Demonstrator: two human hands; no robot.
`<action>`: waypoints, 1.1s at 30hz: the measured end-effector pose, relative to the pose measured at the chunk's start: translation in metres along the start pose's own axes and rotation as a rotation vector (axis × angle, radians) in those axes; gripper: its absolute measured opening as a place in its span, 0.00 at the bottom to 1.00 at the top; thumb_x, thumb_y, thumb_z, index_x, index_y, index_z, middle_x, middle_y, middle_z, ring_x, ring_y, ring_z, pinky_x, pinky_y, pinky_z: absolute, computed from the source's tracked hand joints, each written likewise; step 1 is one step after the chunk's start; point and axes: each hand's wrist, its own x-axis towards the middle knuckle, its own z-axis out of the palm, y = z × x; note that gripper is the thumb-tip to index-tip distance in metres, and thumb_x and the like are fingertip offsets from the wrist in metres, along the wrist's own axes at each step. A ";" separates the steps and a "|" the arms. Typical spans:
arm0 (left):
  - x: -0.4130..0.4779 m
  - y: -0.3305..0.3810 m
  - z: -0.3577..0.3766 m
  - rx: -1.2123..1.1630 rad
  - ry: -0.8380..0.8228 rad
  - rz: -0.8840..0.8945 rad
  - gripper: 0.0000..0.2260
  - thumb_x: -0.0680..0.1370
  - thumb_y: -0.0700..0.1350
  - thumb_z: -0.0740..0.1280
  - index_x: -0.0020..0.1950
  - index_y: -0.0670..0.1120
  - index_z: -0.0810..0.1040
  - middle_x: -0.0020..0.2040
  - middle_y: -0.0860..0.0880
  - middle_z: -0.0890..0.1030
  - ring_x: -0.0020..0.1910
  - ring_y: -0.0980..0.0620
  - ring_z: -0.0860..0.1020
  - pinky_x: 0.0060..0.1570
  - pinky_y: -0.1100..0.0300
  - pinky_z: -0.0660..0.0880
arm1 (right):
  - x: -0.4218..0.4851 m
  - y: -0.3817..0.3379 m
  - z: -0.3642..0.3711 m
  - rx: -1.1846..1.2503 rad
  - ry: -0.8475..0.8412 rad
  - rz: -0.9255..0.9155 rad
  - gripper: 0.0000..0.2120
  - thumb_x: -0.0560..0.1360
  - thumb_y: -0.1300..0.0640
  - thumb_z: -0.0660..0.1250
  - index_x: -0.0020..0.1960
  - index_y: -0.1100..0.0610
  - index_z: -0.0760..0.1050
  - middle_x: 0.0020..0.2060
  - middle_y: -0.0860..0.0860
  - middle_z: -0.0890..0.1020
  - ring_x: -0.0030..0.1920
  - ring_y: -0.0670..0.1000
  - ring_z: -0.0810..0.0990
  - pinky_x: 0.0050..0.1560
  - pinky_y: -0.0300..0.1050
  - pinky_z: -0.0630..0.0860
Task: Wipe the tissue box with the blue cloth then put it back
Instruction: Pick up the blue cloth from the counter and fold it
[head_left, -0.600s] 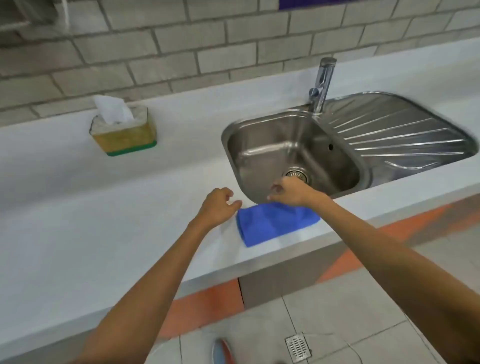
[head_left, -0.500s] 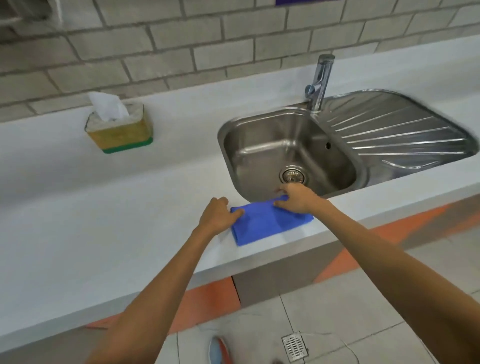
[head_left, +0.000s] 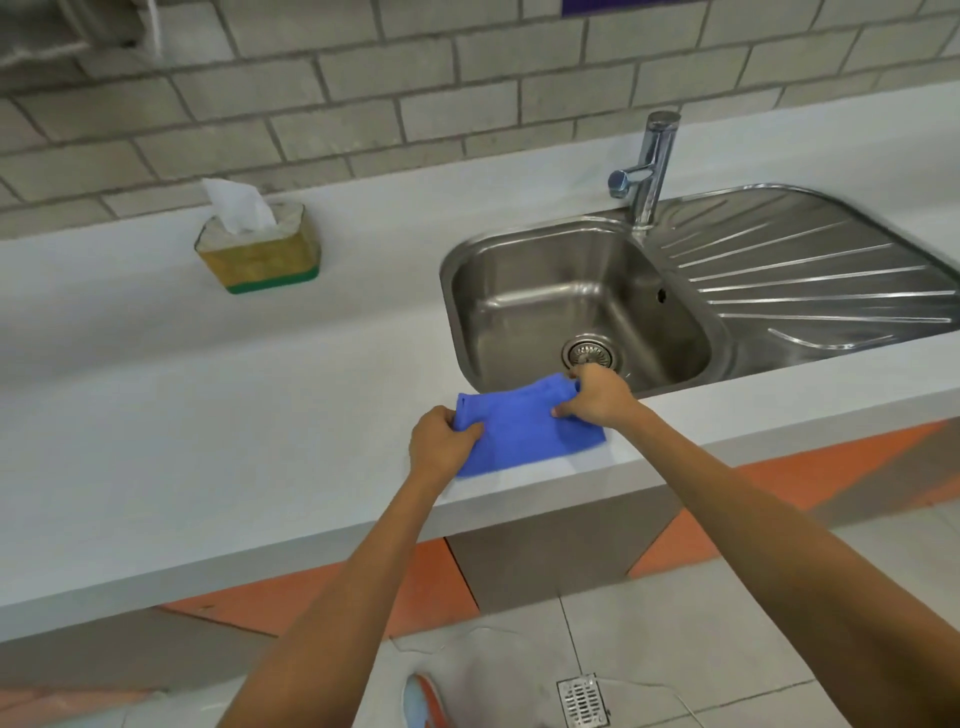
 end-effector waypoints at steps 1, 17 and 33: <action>-0.002 0.001 -0.001 -0.076 0.004 0.008 0.09 0.74 0.45 0.67 0.41 0.43 0.70 0.34 0.51 0.72 0.40 0.47 0.73 0.30 0.64 0.66 | -0.001 -0.001 -0.003 0.044 0.019 -0.004 0.15 0.66 0.52 0.74 0.45 0.61 0.76 0.41 0.56 0.79 0.46 0.58 0.77 0.44 0.48 0.73; -0.027 0.038 -0.060 -0.721 -0.069 0.038 0.16 0.78 0.53 0.60 0.54 0.42 0.77 0.52 0.43 0.82 0.50 0.46 0.81 0.52 0.52 0.77 | -0.030 -0.128 -0.012 0.678 -0.174 -0.197 0.15 0.72 0.52 0.69 0.32 0.59 0.70 0.25 0.53 0.70 0.23 0.47 0.71 0.24 0.36 0.72; 0.100 -0.062 -0.202 -1.031 0.054 -0.271 0.08 0.75 0.36 0.58 0.51 0.42 0.75 0.51 0.42 0.78 0.46 0.43 0.77 0.39 0.56 0.74 | 0.058 -0.290 0.024 0.611 -0.265 -0.259 0.17 0.76 0.49 0.62 0.53 0.62 0.77 0.36 0.53 0.80 0.32 0.49 0.77 0.37 0.41 0.76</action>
